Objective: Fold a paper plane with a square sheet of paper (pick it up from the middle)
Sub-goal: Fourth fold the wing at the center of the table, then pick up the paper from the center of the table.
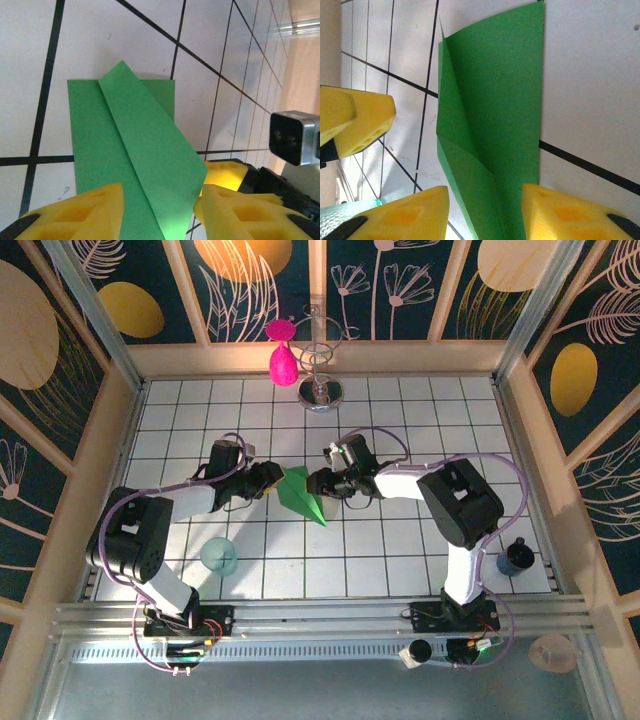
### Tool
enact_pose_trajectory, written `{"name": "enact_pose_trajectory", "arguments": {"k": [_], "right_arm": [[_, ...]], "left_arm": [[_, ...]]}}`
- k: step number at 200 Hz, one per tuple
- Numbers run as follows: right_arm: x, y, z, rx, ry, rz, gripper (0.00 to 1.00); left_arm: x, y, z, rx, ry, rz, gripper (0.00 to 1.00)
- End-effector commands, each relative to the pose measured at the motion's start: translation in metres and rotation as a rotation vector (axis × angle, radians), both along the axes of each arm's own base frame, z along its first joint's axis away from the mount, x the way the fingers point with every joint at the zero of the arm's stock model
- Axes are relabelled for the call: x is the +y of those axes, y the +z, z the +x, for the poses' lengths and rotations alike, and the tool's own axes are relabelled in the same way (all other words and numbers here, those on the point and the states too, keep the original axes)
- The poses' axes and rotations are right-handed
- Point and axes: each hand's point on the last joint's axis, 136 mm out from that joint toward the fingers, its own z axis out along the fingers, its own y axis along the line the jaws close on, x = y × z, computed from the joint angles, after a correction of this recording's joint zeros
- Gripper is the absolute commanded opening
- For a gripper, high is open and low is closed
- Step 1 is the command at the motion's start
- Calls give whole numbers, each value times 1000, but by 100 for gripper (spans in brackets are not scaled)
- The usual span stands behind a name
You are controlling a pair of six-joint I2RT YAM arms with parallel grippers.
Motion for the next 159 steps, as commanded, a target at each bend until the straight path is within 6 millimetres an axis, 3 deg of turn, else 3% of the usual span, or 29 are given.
{"name": "enact_pose_trajectory", "arguments": {"k": [1, 39, 89, 127, 159], "right_arm": [[1, 13, 1, -63, 0, -20, 44], [5, 14, -14, -100, 15, -65, 47], [10, -18, -15, -66, 22, -167, 45], [16, -18, -12, -70, 44, -149, 28], [24, -5, -9, -84, 54, -89, 12]], "left_arm": [[-6, 8, 1, -20, -12, -39, 46], [-8, 2, 0, -5, -17, -41, 46], [-10, -1, -1, 1, -23, -44, 46], [-9, 0, -4, 2, -25, -44, 46], [-10, 5, -5, -8, -28, -53, 46]]}}
